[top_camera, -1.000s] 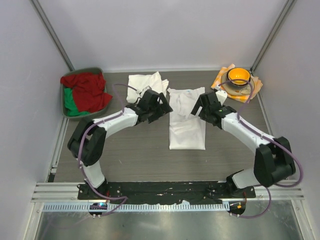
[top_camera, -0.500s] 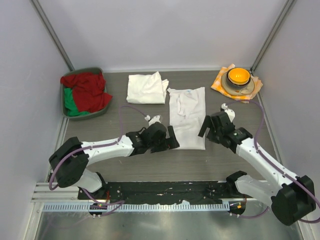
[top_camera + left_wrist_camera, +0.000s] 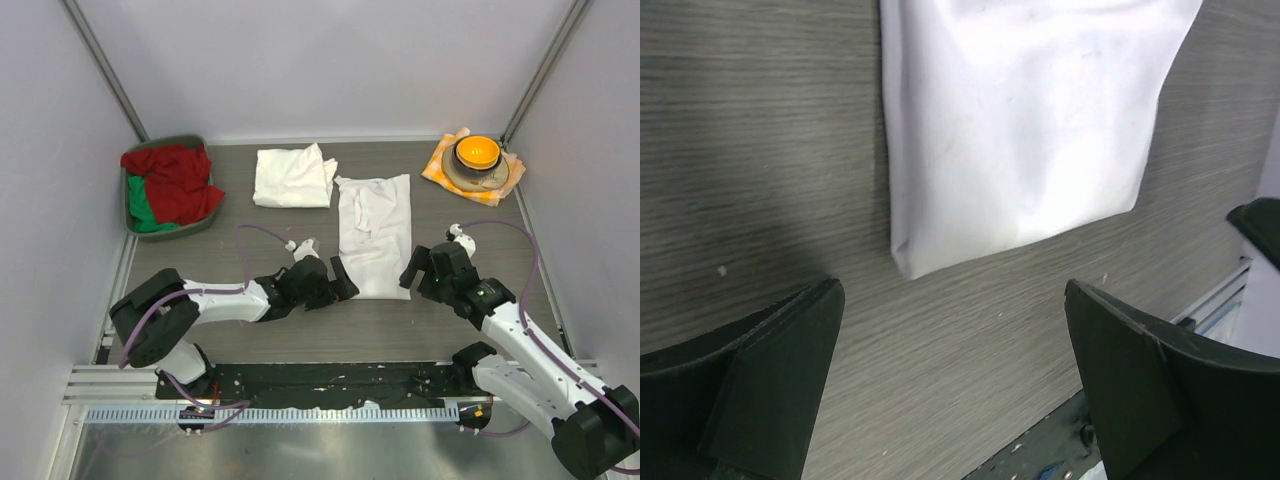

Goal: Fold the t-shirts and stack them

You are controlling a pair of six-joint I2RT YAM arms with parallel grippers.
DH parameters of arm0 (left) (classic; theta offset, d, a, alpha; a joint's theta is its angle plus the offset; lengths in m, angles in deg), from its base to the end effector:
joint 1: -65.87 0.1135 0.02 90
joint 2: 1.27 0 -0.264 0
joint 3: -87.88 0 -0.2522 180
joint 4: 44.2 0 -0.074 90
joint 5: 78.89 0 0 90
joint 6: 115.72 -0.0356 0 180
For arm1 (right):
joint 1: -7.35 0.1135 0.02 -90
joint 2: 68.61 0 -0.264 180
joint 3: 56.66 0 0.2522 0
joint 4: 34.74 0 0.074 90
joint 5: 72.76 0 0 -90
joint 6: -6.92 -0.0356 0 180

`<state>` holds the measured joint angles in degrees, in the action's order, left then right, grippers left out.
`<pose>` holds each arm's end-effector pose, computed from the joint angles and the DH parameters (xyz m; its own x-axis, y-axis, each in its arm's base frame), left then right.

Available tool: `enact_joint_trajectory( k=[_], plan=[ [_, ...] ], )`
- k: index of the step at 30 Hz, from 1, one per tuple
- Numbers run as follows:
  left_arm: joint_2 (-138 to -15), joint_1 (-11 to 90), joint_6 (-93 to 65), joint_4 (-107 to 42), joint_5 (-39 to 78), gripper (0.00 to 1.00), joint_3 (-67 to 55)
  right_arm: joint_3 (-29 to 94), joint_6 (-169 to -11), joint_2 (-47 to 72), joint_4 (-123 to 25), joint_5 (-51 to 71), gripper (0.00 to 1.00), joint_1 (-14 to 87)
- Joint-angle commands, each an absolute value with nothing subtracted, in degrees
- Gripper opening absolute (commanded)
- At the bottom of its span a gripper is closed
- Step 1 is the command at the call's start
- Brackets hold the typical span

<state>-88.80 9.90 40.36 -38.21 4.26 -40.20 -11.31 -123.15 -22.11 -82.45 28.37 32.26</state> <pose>0.1688 -0.2425 0.1578 -0.8572 -0.3524 -0.3756 -0.0263 0.7582 -0.6515 0.1499 0.0620 0.2179 -0.7146 0.3645 -0.5970 0.2116 0.9261 0.3123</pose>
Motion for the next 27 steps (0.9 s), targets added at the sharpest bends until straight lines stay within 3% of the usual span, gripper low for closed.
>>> enact_joint_trajectory(
  k=[1,6,10,13,16,27],
  plan=[
    [-93.5,10.3,42.0,-42.7,3.2,0.96,-39.9,-11.8,-124.6,-22.1,-79.9,27.4,0.99,32.3],
    [-97.3,10.5,42.8,-41.4,2.5,0.72,-38.3,-12.0,-124.6,-21.9,-79.4,27.4,0.99,32.4],
    [-98.7,10.9,43.6,-40.6,2.5,0.59,-37.8,-12.1,-124.6,-21.2,-79.2,27.6,0.98,32.4],
    [-99.8,11.3,43.5,-40.3,2.4,0.41,-37.5,-12.6,-124.8,-20.5,-78.8,27.6,0.98,32.4],
    [-100.4,11.8,43.5,-40.3,2.5,0.02,-37.4,-13.8,-125.8,-20.0,-77.9,27.0,0.95,32.4],
    [-99.8,13.1,42.7,-40.4,3.5,0.00,-37.7,-18.8,-129.0,-19.5,-74.4,27.2,0.85,32.3]
  ],
)
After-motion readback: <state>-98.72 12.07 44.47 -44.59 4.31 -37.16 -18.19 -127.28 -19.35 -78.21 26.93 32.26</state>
